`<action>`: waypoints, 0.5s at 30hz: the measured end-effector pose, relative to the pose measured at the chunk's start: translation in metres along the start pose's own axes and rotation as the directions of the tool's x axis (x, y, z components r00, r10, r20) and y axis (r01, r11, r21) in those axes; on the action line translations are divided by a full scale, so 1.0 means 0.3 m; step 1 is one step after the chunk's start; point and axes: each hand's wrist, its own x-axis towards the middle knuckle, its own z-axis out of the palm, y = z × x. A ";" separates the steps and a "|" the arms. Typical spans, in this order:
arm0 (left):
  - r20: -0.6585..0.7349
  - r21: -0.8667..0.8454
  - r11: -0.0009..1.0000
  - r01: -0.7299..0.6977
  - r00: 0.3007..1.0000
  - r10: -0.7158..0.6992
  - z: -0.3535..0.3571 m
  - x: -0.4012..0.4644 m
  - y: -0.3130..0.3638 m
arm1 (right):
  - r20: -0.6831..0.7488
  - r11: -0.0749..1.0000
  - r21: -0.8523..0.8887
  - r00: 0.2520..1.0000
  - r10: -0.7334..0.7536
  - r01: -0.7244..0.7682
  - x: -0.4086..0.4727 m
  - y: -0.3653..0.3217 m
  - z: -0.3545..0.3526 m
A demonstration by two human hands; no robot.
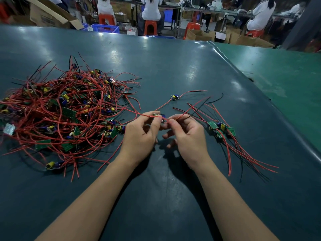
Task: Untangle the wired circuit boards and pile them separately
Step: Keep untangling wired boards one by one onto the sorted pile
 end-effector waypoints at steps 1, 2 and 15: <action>-0.006 -0.056 0.997 0.057 0.998 -0.057 0.002 0.001 0.002 | 0.004 0.997 -0.067 0.999 -0.041 0.041 -0.002 0.002 0.000; -0.017 -0.104 0.989 0.108 0.994 -0.110 0.001 0.004 0.005 | 0.011 0.992 -0.107 0.998 -0.065 0.066 -0.005 0.001 0.000; 0.351 -0.660 0.514 0.548 0.830 -0.434 0.000 0.019 0.064 | -0.015 0.980 0.198 0.999 0.031 -0.027 0.000 -0.019 -0.010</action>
